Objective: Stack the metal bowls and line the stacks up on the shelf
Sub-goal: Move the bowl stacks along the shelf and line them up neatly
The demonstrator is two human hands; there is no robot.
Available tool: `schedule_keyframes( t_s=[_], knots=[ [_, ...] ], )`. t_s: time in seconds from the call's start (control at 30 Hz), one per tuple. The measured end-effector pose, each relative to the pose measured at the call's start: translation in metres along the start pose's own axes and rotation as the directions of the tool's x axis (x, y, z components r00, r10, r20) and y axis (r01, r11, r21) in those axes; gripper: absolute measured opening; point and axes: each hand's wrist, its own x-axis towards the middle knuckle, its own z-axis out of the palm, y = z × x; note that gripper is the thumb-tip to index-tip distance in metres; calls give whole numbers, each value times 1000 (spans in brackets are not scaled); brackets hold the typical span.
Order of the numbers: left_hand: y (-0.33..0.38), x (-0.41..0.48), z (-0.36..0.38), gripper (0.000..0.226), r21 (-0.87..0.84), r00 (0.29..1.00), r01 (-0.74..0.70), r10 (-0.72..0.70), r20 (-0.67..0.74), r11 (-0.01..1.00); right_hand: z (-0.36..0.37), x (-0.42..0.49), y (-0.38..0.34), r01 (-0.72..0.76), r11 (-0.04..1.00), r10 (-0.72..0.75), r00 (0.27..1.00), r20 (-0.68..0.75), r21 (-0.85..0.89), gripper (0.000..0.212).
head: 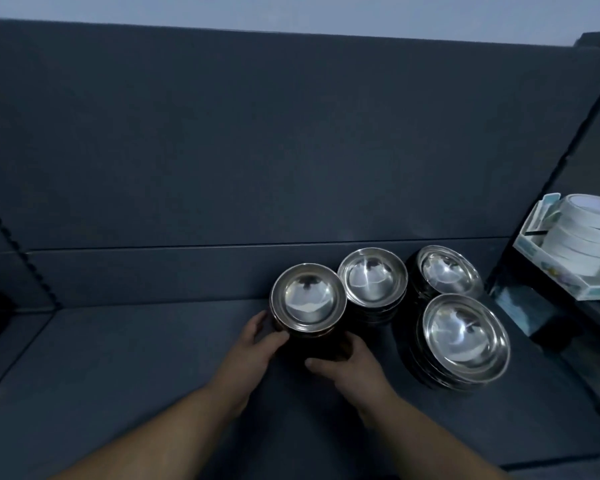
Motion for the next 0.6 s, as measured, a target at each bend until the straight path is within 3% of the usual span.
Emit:
schedule_keyframes(
  t_s=[0.13,0.27,0.4,0.6],
  knots=[
    [-9,-16,-21,71,424,999,24,-8,-40,905,2,-14,2,-1,977,-7,999,-41,-211,76],
    [-15,-41,-57,65,666,998,-3,41,-41,746,16,-36,-2,-13,923,-16,997,-73,-386,71],
    [-23,-81,-116,65,732,996,3,66,-65,681,55,-65,-9,33,859,-75,995,-62,-511,59],
    [-43,-170,-238,61,716,961,99,119,-249,691,166,-134,-27,260,748,-174,965,198,-611,51]
  ],
)
